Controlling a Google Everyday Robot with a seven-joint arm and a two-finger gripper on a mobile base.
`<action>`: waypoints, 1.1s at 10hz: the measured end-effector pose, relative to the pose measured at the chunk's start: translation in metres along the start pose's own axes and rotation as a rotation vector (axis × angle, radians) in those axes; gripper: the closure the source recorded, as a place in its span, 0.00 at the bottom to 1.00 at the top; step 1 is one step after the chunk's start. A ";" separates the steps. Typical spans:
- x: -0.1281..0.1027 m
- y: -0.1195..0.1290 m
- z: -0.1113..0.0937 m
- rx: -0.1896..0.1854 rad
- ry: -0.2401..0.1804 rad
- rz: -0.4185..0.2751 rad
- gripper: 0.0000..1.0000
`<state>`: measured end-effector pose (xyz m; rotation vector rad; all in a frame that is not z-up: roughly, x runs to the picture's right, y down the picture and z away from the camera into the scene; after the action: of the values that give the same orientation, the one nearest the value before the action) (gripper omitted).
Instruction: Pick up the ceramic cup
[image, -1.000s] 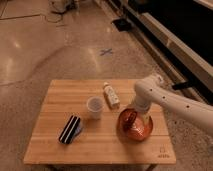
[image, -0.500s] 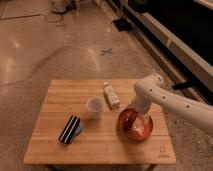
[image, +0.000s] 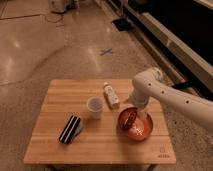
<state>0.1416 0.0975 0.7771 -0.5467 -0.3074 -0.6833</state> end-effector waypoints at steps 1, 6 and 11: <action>-0.006 -0.011 -0.014 0.015 0.004 -0.028 0.20; -0.061 -0.053 -0.039 0.033 -0.001 -0.189 0.20; -0.099 -0.077 0.008 -0.037 -0.023 -0.273 0.20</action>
<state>0.0161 0.1026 0.7689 -0.5533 -0.3961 -0.9483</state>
